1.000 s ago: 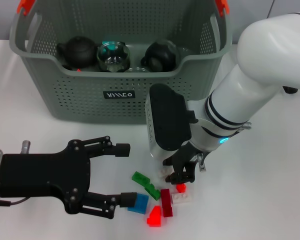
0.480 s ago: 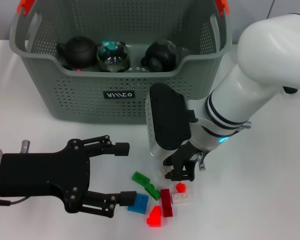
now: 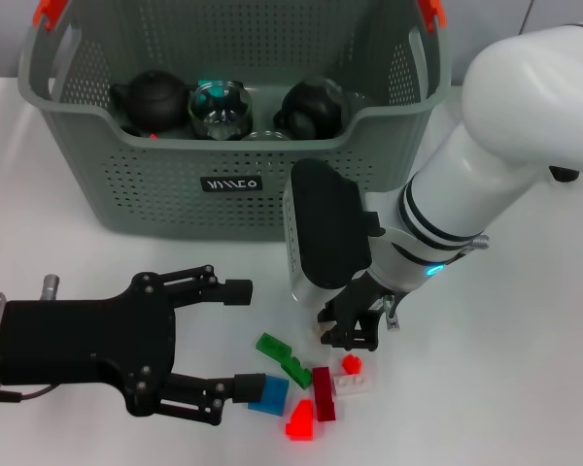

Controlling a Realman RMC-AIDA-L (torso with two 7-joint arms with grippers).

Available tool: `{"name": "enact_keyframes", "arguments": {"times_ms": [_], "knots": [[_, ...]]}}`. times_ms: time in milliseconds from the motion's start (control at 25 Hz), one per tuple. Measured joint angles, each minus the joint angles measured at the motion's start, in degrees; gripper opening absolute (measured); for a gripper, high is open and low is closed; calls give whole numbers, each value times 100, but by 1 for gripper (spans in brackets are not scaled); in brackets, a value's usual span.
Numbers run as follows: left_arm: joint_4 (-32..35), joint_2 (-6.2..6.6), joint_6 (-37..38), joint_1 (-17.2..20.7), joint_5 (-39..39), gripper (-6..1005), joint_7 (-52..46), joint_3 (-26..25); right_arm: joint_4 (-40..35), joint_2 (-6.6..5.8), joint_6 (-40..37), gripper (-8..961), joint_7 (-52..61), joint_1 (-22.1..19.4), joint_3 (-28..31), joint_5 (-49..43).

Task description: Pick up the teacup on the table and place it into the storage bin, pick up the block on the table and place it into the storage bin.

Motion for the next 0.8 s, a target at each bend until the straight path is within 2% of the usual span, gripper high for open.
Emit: {"name": "enact_keyframes", "arguments": {"times_ms": [400,800], "knots": [[0,5,20,0,0,950,63,-77,-48,-38,-128,208,121,-11,66,32],[30,24,147,24,245,949,198,-336,-511,-64,-489,207,164,-198,521,46]]}}
